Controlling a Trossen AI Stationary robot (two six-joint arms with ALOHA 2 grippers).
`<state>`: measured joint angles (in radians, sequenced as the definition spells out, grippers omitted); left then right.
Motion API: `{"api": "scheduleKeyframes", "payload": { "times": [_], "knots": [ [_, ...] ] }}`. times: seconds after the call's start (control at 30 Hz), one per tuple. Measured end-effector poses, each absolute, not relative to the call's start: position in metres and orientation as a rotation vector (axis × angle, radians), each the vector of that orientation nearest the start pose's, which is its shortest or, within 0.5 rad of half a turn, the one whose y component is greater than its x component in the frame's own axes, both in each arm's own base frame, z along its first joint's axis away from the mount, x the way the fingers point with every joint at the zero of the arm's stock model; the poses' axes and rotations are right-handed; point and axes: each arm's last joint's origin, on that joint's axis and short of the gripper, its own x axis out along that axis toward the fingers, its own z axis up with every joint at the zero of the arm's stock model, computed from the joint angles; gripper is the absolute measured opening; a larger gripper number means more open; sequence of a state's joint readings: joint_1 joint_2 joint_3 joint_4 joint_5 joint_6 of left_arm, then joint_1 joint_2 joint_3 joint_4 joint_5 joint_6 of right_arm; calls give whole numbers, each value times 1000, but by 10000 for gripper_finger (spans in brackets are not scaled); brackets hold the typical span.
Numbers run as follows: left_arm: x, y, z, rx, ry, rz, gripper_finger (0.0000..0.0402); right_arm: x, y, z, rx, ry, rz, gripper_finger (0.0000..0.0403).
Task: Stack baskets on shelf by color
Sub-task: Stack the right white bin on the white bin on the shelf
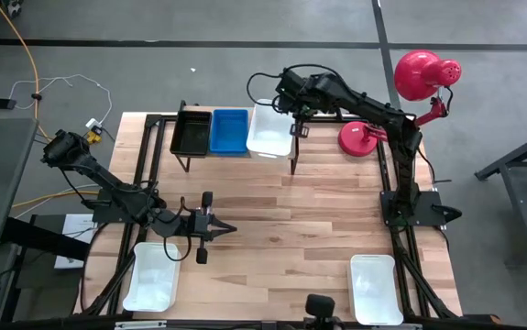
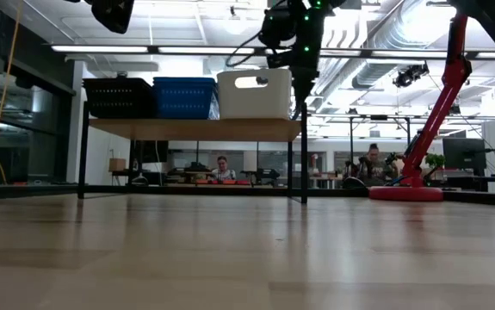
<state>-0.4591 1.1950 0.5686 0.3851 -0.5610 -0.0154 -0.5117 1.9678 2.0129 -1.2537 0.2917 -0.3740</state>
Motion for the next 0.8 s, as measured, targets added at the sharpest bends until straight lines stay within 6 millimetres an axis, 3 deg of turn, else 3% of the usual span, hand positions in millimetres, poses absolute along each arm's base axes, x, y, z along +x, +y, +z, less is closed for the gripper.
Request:
{"api": "scheduleKeyframes", "payload": {
  "times": [0.37, 0.53, 0.7, 0.8],
  "knots": [
    [228, -95, 232, 103, 209, 103, 0, 352, -207, 333, -264, 1254, -470, 0],
    [228, -95, 232, 103, 210, 104, 0, 339, -202, 335, -269, 1369, -517, 0],
    [228, -95, 231, 106, 216, 103, 0, 310, -179, 366, -51, 1305, -475, 0],
    [228, -95, 231, 107, 217, 104, 0, 298, -147, 386, -54, 1237, -472, 0]
  ]
}}
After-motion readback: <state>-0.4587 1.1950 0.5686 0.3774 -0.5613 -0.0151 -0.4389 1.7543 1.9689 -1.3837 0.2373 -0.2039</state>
